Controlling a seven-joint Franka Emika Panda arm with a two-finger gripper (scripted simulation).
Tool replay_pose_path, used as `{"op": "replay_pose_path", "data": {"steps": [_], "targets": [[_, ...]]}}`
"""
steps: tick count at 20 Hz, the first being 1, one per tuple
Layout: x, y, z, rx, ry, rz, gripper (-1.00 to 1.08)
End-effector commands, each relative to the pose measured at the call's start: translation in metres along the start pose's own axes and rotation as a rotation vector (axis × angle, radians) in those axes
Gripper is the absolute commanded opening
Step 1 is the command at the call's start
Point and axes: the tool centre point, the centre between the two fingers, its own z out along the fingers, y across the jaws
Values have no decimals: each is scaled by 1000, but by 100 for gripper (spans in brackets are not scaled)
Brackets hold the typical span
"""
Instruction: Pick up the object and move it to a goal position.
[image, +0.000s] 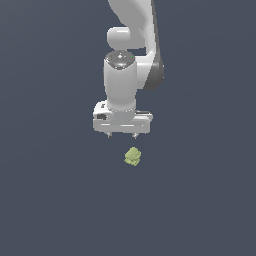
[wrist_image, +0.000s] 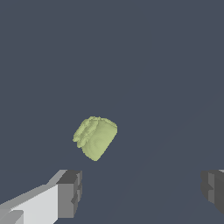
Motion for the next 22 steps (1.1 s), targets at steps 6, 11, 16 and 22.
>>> {"op": "replay_pose_path", "data": {"steps": [6, 11, 16, 22], "targets": [[3, 4, -2, 2, 4, -1, 100], [5, 8, -5, 4, 8, -1, 100], [5, 7, -4, 5, 7, 1, 100], [6, 4, 2, 6, 3, 39, 100]]}}
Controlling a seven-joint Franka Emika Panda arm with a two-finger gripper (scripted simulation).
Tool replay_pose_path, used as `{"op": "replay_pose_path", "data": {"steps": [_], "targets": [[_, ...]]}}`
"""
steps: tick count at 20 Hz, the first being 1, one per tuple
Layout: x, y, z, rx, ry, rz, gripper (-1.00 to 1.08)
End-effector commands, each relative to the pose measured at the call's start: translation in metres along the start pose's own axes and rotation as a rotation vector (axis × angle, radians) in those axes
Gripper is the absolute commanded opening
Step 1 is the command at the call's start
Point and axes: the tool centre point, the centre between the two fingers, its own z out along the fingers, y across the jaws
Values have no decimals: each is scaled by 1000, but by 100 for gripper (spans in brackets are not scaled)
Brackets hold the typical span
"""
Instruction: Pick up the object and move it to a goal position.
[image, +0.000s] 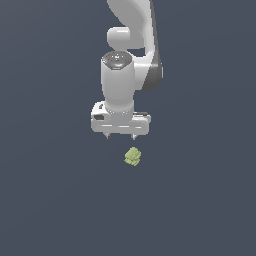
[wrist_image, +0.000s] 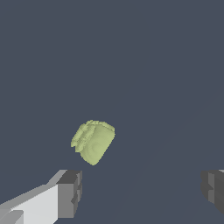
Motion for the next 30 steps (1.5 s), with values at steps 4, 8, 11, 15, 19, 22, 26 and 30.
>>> {"op": "replay_pose_path", "data": {"steps": [4, 8, 11, 15, 19, 22, 26, 30], "targets": [[1, -6, 9, 2, -8, 59, 100], [2, -13, 20, 3, -17, 125, 100], [2, -19, 29, 3, -25, 187, 100], [3, -29, 44, 2, -37, 281, 100], [3, -38, 59, -1, -49, 373, 100], [2, -44, 69, -4, -56, 433, 100], [2, -50, 79, -8, -64, 495, 100], [1, -54, 86, -11, -69, 538, 100]]}}
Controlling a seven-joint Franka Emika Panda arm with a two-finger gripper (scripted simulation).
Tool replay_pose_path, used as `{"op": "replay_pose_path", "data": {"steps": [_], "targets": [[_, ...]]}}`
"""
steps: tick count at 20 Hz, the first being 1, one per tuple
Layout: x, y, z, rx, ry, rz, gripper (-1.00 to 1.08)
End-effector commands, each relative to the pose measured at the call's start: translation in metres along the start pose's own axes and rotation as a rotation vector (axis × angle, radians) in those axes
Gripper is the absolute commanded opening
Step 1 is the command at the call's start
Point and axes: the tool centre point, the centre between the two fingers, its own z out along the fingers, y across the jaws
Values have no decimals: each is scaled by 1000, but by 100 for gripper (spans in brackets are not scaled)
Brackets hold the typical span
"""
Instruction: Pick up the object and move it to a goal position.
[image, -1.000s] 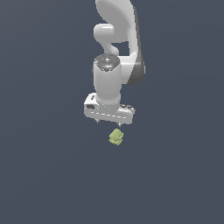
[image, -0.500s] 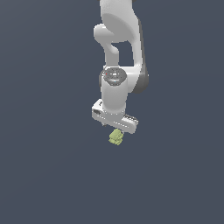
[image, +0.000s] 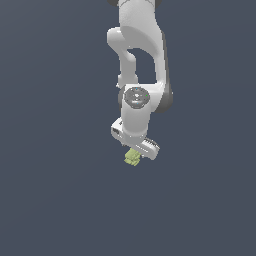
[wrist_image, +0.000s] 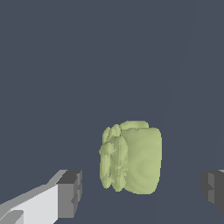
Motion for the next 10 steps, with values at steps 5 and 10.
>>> {"op": "replay_pose_path", "data": {"steps": [5, 10], "targets": [[-2, -3, 7, -3, -4, 44, 100], [-2, -4, 9, -3, -4, 43, 100]]}}
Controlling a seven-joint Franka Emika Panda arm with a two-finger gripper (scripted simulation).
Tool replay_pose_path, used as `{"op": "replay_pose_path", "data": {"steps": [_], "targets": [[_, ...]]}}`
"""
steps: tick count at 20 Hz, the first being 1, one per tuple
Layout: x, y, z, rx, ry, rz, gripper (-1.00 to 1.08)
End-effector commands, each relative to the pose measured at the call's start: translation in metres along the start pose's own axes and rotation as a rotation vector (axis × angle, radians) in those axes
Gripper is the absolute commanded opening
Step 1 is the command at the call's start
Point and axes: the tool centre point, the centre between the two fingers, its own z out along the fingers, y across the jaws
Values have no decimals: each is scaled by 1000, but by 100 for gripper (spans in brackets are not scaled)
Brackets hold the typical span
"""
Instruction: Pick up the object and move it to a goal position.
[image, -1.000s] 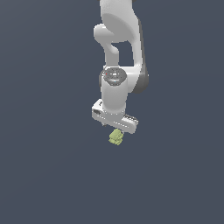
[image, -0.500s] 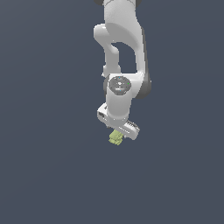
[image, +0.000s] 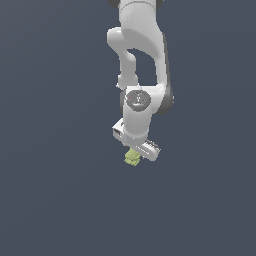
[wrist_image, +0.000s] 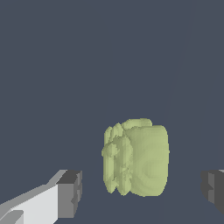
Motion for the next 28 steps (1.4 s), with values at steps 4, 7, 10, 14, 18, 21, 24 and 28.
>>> {"op": "replay_pose_path", "data": {"steps": [4, 7, 10, 14, 18, 21, 24, 28], "targets": [[0, 0, 14, 0, 0, 2, 100], [-1, 1, 31, 0, 0, 3, 100], [-1, 1, 44, 0, 0, 4, 100], [0, 0, 50, 0, 0, 5, 100], [0, 0, 50, 0, 0, 5, -100], [0, 0, 50, 0, 0, 5, -100], [0, 0, 50, 0, 0, 5, -100], [-1, -1, 48, 0, 0, 4, -100]]}}
